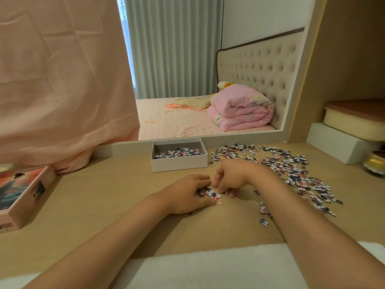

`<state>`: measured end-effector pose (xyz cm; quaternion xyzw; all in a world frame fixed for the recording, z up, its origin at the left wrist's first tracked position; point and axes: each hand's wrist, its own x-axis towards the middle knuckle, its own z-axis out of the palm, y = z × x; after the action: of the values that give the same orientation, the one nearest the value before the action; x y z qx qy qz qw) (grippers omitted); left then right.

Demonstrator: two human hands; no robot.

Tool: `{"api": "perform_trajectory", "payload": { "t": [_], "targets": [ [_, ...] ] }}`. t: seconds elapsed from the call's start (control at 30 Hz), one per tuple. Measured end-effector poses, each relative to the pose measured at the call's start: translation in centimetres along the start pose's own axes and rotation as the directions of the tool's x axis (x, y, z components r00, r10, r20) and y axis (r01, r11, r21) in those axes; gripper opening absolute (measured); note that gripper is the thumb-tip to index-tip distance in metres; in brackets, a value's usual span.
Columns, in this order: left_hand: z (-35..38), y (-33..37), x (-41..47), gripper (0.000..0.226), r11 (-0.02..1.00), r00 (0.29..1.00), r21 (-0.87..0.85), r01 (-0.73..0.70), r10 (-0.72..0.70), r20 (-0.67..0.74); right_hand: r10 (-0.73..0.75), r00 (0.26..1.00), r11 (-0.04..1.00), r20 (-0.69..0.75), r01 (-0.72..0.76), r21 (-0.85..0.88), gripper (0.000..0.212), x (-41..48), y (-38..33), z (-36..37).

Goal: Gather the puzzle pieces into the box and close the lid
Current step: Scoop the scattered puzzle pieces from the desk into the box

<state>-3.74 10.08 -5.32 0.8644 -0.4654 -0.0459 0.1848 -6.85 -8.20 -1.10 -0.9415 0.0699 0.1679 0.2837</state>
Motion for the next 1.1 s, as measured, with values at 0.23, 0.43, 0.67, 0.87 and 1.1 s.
{"api": "perform_trajectory", "payload": {
  "t": [0.23, 0.43, 0.67, 0.87, 1.1],
  "targets": [
    [-2.1, -3.7, -3.2, 0.085, 0.984, 0.984, -0.028, 0.173, -0.172, 0.044, -0.143, 0.989, 0.988, -0.047, 0.145, 0.046, 0.020, -0.4, -0.7, -0.1],
    [-1.7, -5.3, -6.4, 0.108, 0.963, 0.963, 0.198, 0.183, -0.216, 0.161, 0.091, 0.988, 0.985, 0.127, -0.070, -0.160, 0.037, -1.8, -1.7, -0.4],
    [-0.5, -3.8, -3.1, 0.097, 0.988, 0.984, 0.077, 0.136, -0.143, 0.102, -0.147, 0.989, 0.989, -0.012, 0.147, -0.021, 0.022, 0.2, -2.5, 2.2],
    [-1.6, -4.3, -3.1, 0.086, 0.977, 0.990, -0.158, 0.143, -0.141, 0.023, -0.228, 0.955, 0.967, -0.188, 0.199, -0.162, 0.028, -0.1, -2.0, 1.4],
    [-5.4, -6.7, -5.7, 0.105, 0.963, 0.957, 0.120, 0.241, -0.256, 0.136, -0.286, 0.958, 0.904, -0.007, 0.267, -0.333, 0.063, -0.2, -3.7, 3.6]
  ]
}}
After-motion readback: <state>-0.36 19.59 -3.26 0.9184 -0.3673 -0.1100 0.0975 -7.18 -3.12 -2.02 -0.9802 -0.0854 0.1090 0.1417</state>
